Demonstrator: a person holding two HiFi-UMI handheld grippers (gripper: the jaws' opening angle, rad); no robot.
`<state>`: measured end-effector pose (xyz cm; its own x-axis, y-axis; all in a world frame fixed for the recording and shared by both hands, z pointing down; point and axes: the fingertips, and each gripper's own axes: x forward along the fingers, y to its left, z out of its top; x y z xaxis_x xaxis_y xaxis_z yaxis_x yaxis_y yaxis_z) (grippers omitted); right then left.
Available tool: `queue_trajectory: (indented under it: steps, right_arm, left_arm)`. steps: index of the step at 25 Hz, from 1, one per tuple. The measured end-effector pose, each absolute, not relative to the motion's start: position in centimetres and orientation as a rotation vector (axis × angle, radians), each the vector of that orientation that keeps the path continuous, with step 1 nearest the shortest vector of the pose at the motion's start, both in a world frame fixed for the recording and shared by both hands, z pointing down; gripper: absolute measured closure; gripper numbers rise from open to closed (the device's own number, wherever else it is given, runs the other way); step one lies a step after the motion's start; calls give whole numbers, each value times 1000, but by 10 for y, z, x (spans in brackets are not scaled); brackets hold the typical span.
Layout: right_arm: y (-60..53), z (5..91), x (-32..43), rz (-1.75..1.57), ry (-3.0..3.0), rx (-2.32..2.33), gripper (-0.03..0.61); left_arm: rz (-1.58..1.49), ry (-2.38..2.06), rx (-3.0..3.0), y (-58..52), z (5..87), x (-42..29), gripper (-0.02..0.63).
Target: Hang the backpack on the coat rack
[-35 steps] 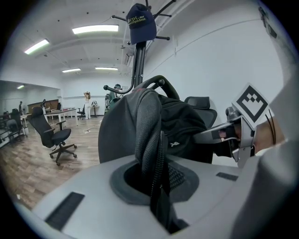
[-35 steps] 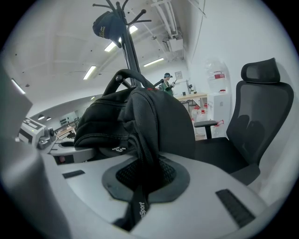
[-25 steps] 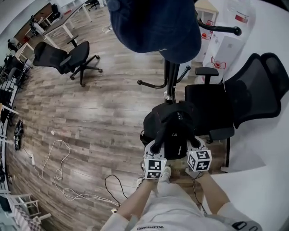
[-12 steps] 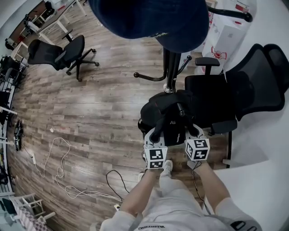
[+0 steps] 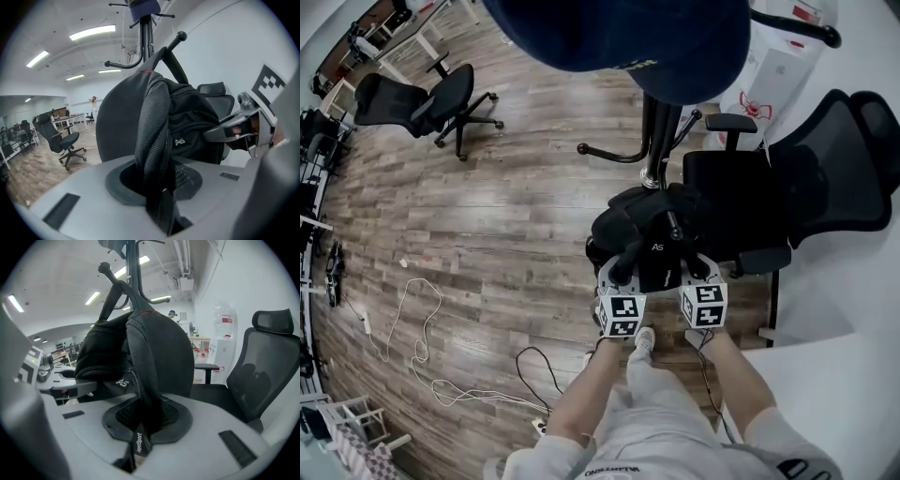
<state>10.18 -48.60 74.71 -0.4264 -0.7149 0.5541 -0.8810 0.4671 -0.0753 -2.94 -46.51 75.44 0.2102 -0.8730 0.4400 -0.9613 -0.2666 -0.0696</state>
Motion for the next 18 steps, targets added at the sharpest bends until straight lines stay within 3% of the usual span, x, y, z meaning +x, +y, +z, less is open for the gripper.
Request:
queue_trajectory:
  steps: [5, 9, 18]
  right_arm:
    - [-482, 753, 102, 430, -2254, 1302, 533]
    - [-474, 753, 110, 442, -2263, 1326, 465]
    - [-386, 722, 155, 485, -2249, 1553, 483]
  left_arm:
    - [674, -1673, 2354, -461, 765, -21, 493]
    - [691, -1637, 2342, -447, 776, -26, 431]
    - [631, -1645, 2339, -366, 756, -47, 432]
